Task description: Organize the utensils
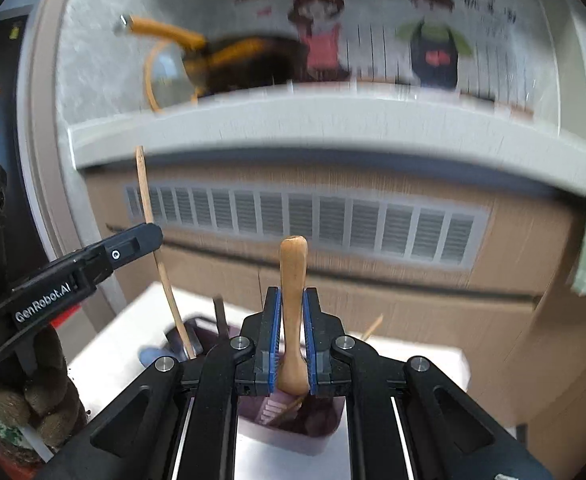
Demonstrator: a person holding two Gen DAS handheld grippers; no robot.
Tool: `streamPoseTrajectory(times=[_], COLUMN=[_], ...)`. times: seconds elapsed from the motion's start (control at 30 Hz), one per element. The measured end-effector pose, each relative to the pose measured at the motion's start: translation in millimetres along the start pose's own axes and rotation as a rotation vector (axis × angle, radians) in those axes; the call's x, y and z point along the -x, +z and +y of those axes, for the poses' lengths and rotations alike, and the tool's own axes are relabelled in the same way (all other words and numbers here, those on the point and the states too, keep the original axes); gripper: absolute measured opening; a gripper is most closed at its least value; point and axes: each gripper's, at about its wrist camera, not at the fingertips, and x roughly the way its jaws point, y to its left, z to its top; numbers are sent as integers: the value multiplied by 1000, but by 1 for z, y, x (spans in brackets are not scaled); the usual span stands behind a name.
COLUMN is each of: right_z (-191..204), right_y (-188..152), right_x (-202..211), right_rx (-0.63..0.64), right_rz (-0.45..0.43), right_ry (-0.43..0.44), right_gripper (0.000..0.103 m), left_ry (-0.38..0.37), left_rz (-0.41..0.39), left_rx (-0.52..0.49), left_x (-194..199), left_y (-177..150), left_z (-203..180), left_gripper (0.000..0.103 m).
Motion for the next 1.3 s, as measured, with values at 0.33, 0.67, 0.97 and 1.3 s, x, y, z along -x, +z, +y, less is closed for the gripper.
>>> streamPoseTrajectory(times=[0.33,0.67,0.97,1.3], right_z=[-10,-3,38,71], right_y=[-53,-109,-174,-186], right_x=[-31,64,139,170], right_rx=[-78,-133,-110,-31], right_rz=[153,76,57,4], right_ry=[69,54,32,-19], right_gripper=[19,25,25,25], left_ry=[-70,136,187,277], left_rz=[187,199,211,141], left_rx=[14,-107,-110,-149], left_x=[-19,109,188,221], left_y=[-47,-98,-142,-155], left_z=[15,-11,-34,-50], left_gripper=[40,41,41,40])
